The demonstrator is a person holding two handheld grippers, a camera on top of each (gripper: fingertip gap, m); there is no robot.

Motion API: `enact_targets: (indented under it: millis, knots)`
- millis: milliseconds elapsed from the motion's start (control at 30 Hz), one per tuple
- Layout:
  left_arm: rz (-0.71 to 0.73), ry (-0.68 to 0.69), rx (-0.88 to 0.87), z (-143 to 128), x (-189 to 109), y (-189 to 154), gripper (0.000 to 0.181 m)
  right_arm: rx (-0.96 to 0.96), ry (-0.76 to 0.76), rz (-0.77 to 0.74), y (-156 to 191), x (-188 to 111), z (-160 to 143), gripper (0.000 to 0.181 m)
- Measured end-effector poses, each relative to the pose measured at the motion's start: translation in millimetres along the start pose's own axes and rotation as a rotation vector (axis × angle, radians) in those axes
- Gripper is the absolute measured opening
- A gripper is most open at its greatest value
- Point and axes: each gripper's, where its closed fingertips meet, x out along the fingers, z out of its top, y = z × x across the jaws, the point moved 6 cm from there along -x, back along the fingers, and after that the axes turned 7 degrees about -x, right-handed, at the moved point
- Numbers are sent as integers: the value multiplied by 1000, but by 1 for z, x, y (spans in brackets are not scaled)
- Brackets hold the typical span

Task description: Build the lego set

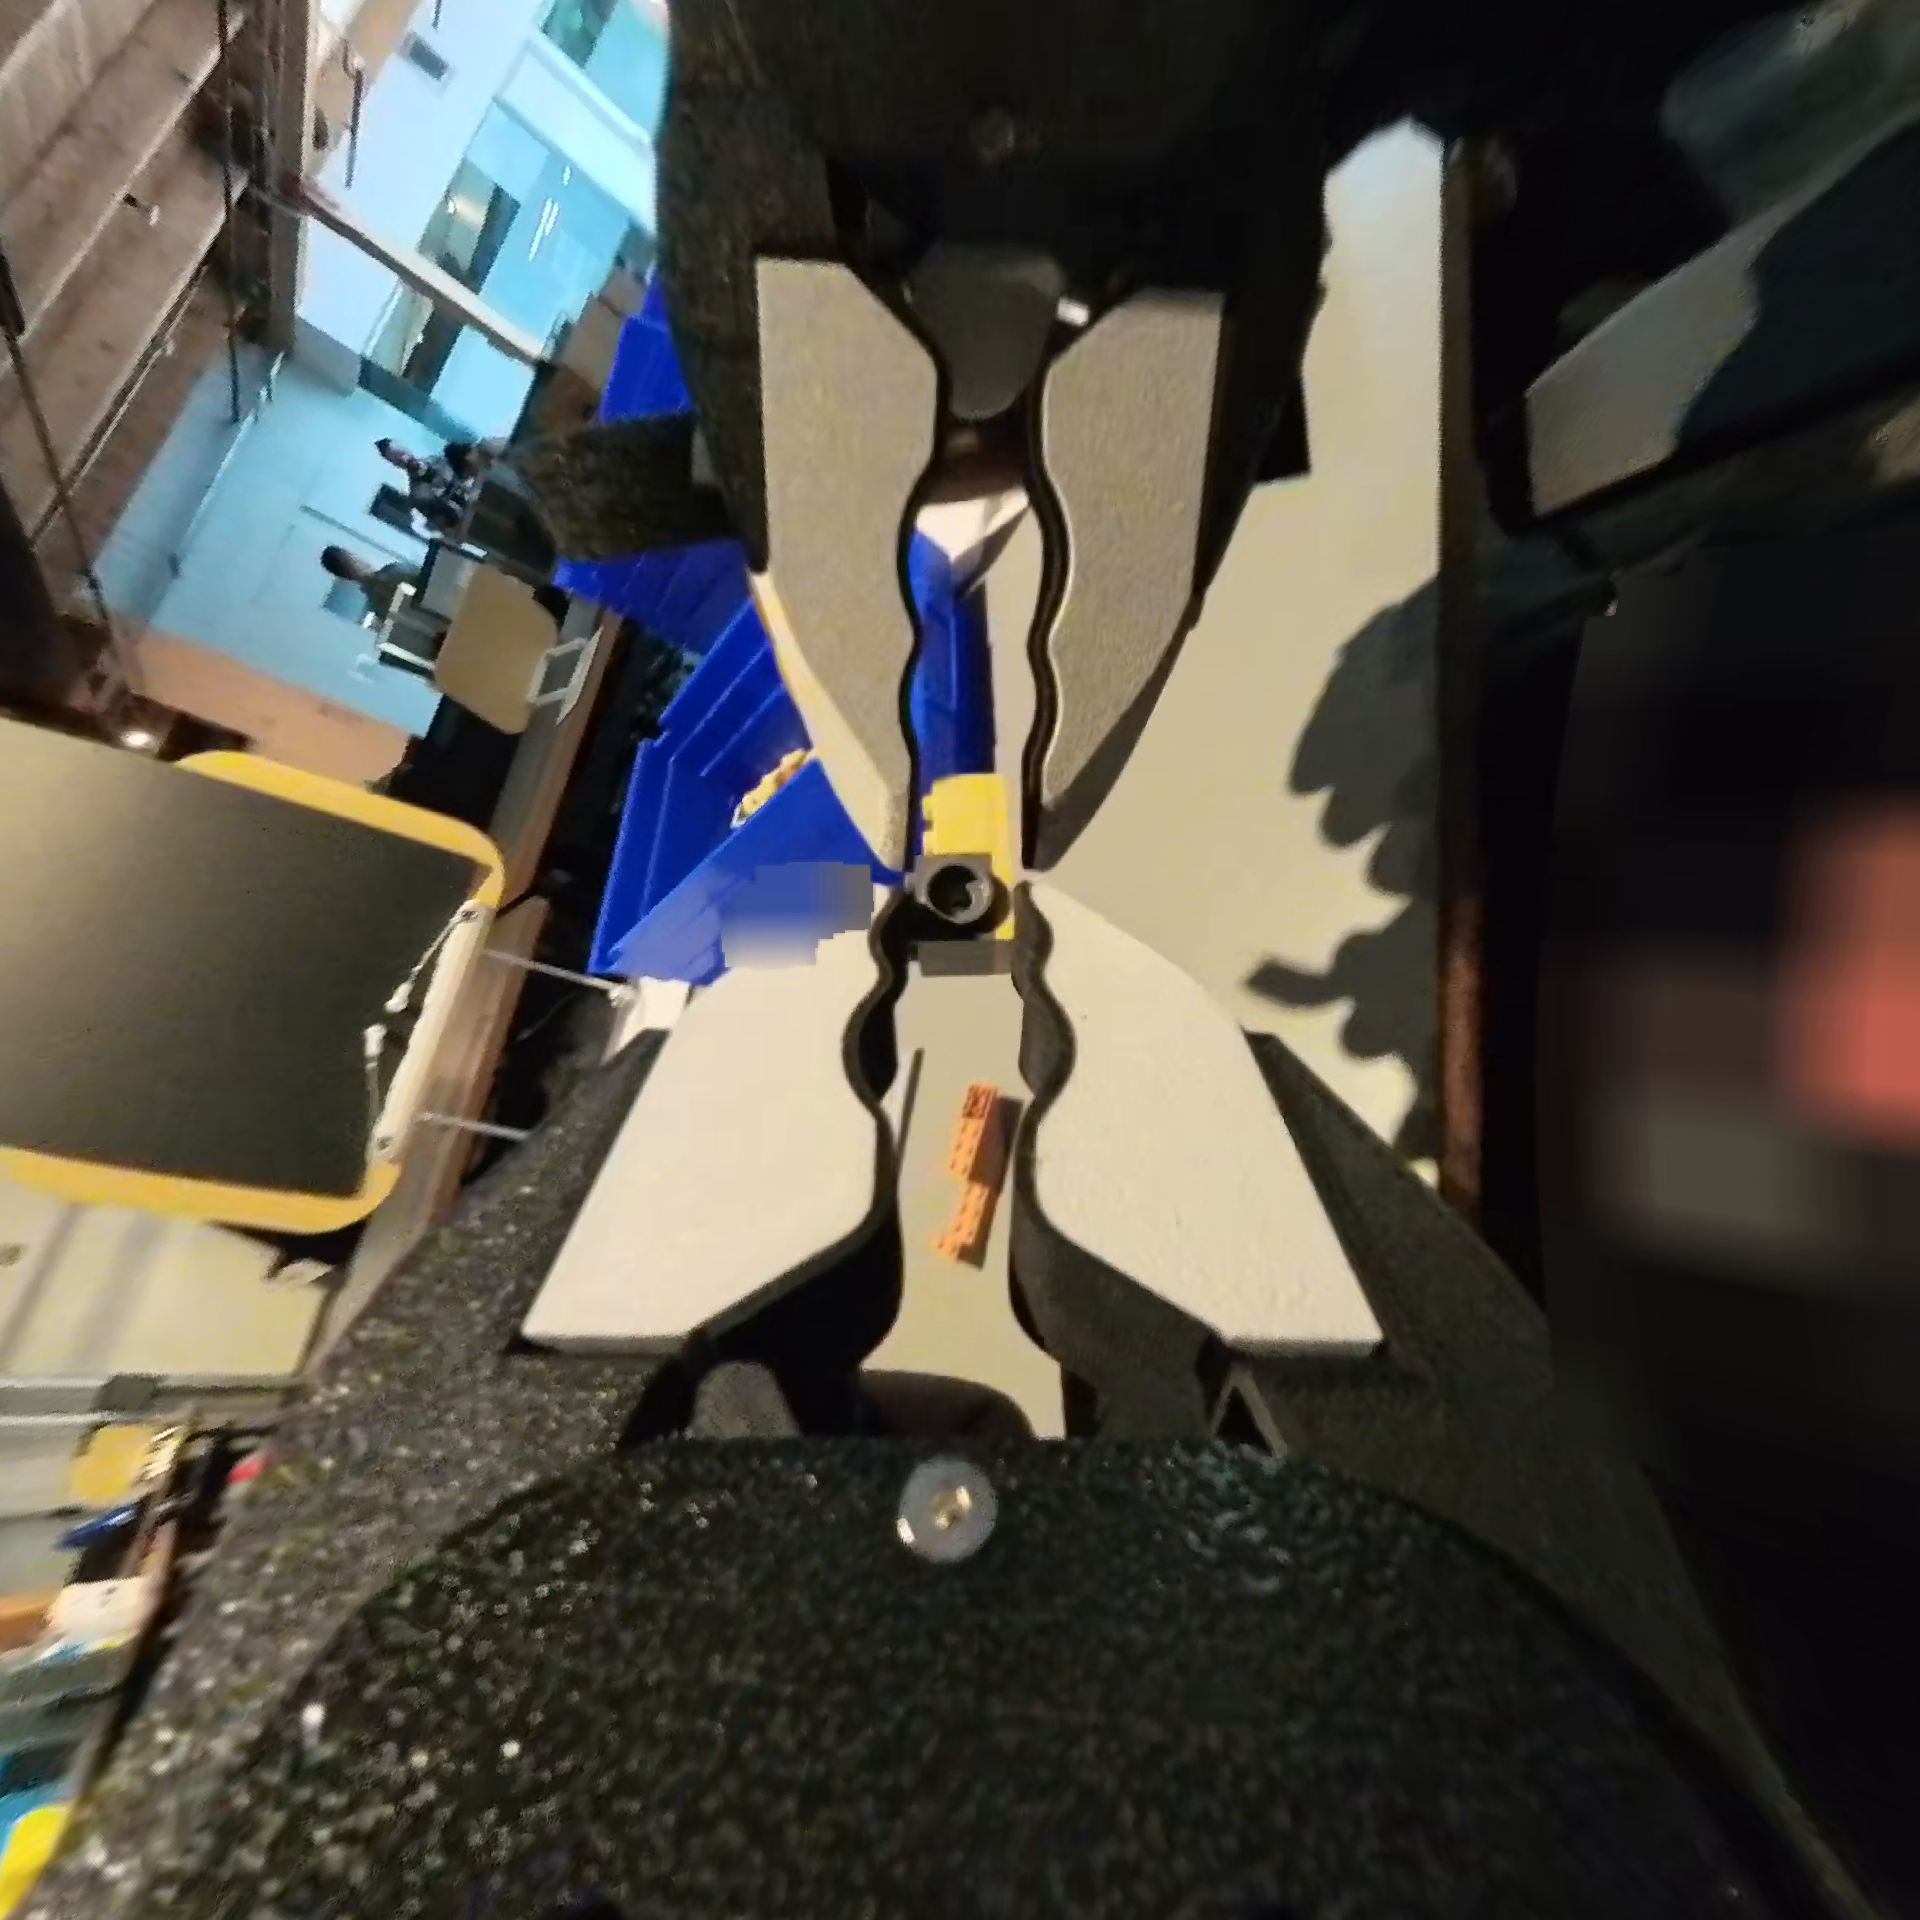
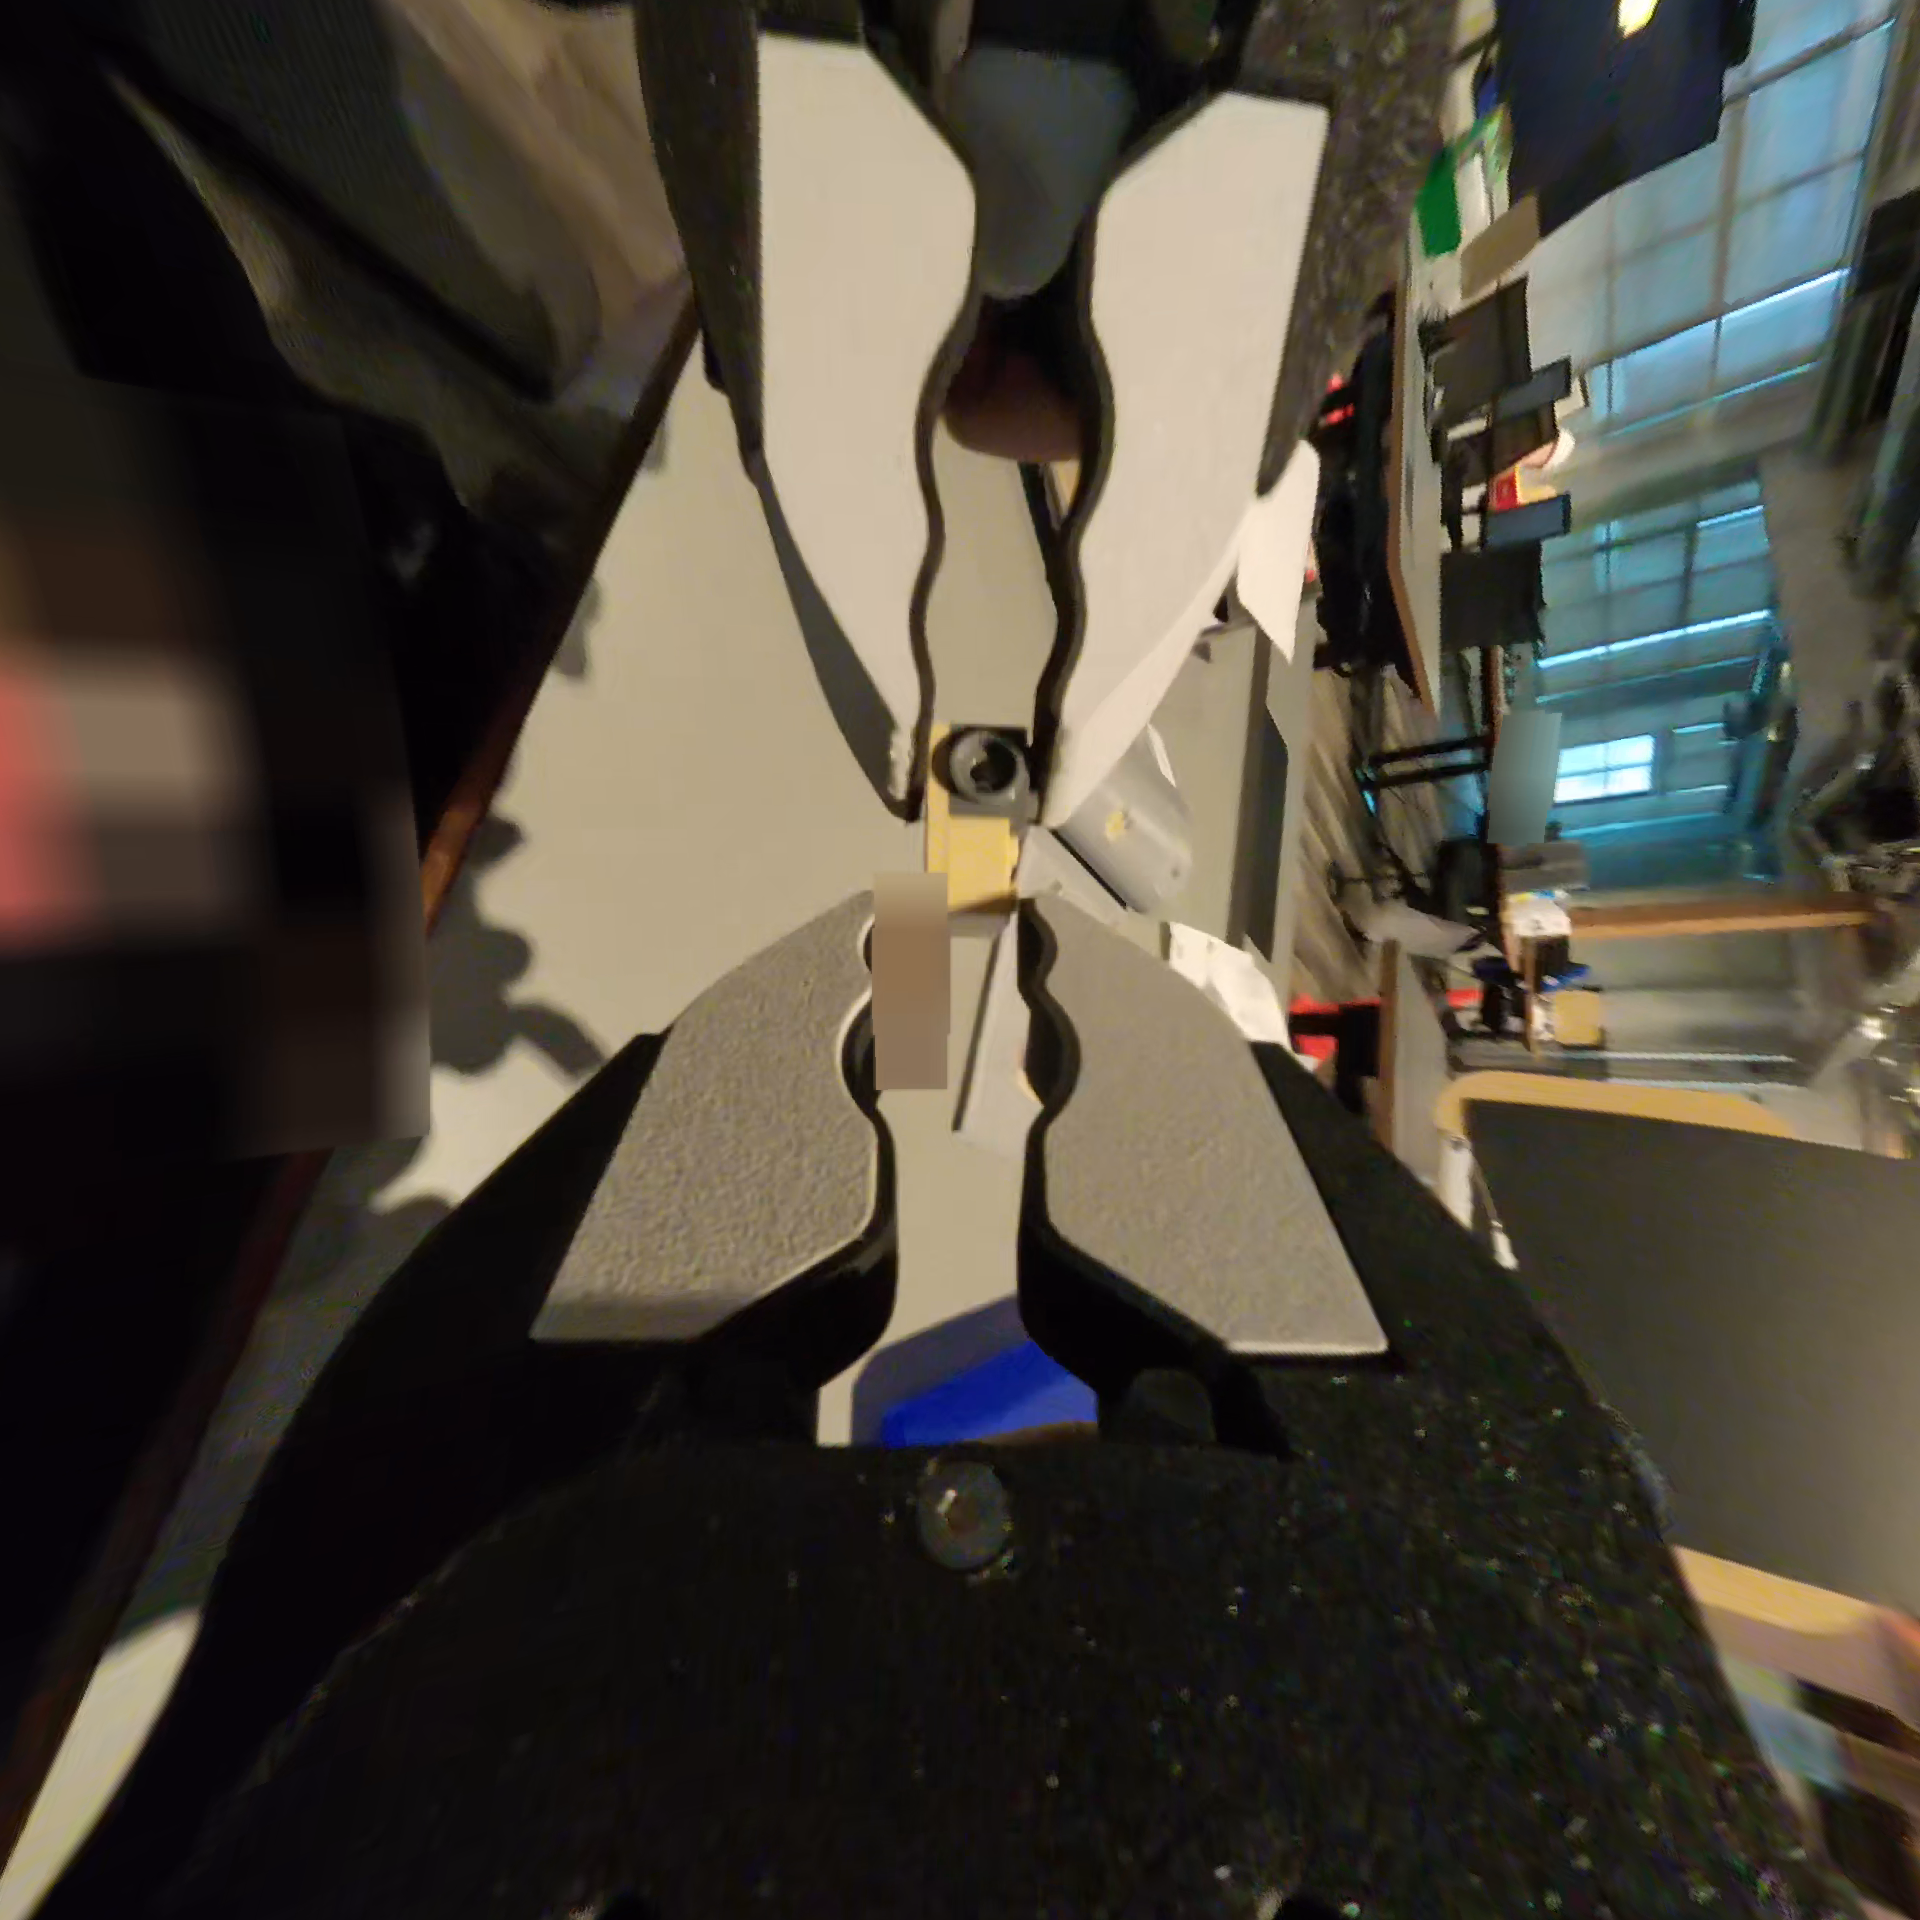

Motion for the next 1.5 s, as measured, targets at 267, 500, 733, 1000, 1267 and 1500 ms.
enact_targets:
  millis: [267, 500, 733, 1000, 1267, 1500]
  knots:
    - [68, 180, 164, -3, 5, -2, 19, -152, 221, 2, 1, 11, 7, 16]
    - [84, 181, 185, 1, 2, -3, 19, -198, 290, -19, -2, 18, 7, 25]
    - [98, 208, 198, -1, 3, -3, 18, -246, 327, -17, -1, 23, 10, 18]
    - [103, 210, 197, -1, 4, -4, 20, -264, 328, -7, -3, 23, 11, 15]
    - [86, 206, 194, -2, 7, -8, 20, -276, 333, 35, 1, 22, 9, 15]
    - [84, 205, 171, -13, 12, -5, 19, -185, 330, 8, 6, 31, -2, 37]
